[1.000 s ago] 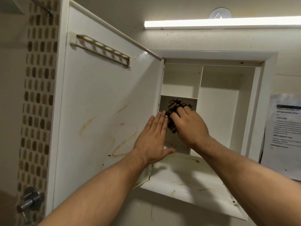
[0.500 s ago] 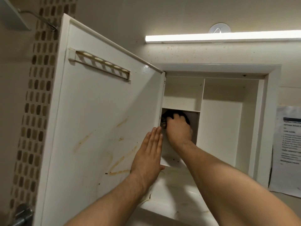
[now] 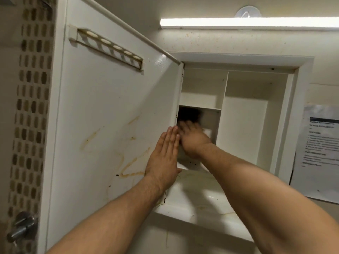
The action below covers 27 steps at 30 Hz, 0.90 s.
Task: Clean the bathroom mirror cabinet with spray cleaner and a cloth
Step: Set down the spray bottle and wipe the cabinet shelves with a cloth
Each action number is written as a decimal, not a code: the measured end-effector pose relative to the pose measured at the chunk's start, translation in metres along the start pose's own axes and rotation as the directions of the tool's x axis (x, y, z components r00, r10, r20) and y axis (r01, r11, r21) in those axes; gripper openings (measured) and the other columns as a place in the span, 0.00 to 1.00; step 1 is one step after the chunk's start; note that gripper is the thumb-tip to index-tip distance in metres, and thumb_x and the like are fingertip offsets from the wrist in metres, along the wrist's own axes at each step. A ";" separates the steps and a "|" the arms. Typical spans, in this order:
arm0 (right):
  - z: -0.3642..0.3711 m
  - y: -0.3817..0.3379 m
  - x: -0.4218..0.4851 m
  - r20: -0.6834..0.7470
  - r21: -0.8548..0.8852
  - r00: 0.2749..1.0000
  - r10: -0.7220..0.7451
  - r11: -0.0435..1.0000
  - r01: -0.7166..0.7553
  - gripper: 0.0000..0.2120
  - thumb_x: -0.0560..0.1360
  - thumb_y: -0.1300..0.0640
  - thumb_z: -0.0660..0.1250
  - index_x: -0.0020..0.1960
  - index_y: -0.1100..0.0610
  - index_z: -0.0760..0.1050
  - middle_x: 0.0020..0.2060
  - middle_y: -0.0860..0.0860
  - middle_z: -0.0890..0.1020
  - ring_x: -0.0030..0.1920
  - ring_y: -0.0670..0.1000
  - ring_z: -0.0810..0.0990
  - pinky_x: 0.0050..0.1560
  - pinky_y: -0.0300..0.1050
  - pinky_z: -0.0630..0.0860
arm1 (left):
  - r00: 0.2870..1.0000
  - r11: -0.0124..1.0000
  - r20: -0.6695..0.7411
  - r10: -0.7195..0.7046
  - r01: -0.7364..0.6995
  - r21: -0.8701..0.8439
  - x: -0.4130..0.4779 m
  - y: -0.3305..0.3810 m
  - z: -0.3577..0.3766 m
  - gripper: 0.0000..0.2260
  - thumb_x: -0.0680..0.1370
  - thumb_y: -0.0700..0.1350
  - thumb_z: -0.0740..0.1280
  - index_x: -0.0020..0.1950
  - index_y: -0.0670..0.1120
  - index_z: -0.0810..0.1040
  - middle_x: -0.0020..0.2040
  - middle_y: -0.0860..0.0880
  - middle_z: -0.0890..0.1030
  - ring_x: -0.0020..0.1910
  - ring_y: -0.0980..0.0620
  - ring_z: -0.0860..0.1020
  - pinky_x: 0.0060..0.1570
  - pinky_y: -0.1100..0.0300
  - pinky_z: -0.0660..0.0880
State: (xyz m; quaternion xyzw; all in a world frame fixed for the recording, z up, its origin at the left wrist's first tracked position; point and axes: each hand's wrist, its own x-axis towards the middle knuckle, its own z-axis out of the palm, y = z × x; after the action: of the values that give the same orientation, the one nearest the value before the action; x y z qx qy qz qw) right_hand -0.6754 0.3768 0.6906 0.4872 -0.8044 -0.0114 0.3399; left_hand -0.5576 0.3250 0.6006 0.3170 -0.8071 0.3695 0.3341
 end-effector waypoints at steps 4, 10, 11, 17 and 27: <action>0.006 0.016 -0.005 0.030 -0.065 0.998 -0.062 0.996 0.064 0.30 0.85 0.54 0.54 0.84 0.57 0.49 0.82 0.56 0.55 0.81 0.59 0.54 0.81 0.58 0.50 | 1.000 1.000 -0.018 -0.014 0.014 0.002 0.000 -0.001 0.001 0.48 0.82 0.69 0.44 0.74 0.28 0.27 0.73 0.27 0.23 0.74 0.29 0.24 0.70 0.36 0.22; 0.000 -0.016 0.000 -0.027 0.358 0.887 0.461 0.833 -0.422 0.27 0.82 0.57 0.59 0.79 0.61 0.59 0.78 0.61 0.62 0.78 0.63 0.59 0.78 0.56 0.61 | 1.000 0.998 -0.016 -0.003 0.002 -0.056 -0.002 -0.004 -0.001 0.46 0.82 0.68 0.45 0.75 0.31 0.27 0.73 0.29 0.22 0.75 0.32 0.25 0.73 0.39 0.24; 0.008 -0.016 -0.001 -0.101 0.331 0.936 0.336 0.899 -0.287 0.28 0.82 0.56 0.60 0.80 0.58 0.59 0.79 0.59 0.62 0.78 0.61 0.59 0.78 0.56 0.61 | 1.000 0.998 -0.016 -0.004 0.003 -0.062 -0.001 -0.004 0.000 0.46 0.82 0.68 0.45 0.75 0.31 0.27 0.73 0.29 0.22 0.75 0.32 0.24 0.72 0.39 0.23; 0.028 0.001 -0.020 -0.092 0.207 0.966 0.240 0.954 -0.217 0.36 0.80 0.56 0.63 0.83 0.57 0.51 0.81 0.61 0.55 0.81 0.61 0.54 0.82 0.59 0.47 | 0.999 0.998 -0.032 -0.003 0.001 -0.058 -0.001 -0.002 0.003 0.47 0.82 0.69 0.44 0.75 0.30 0.27 0.73 0.28 0.23 0.73 0.30 0.22 0.69 0.37 0.20; 0.014 -0.008 -0.032 0.065 0.027 0.996 -0.062 0.998 0.061 0.28 0.78 0.50 0.70 0.76 0.59 0.70 0.73 0.57 0.69 0.71 0.59 0.69 0.61 0.57 0.80 | 0.999 0.997 -0.032 -0.006 0.003 -0.083 0.000 -0.001 0.003 0.46 0.83 0.67 0.47 0.75 0.30 0.28 0.73 0.29 0.22 0.74 0.31 0.23 0.71 0.39 0.21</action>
State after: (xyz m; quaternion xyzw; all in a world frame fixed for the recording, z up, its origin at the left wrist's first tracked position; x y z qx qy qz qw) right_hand -0.6674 0.3930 0.6597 0.5152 -0.7998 -0.0280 0.3066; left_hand -0.5578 0.3220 0.5991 0.2987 -0.8154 0.3401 0.3608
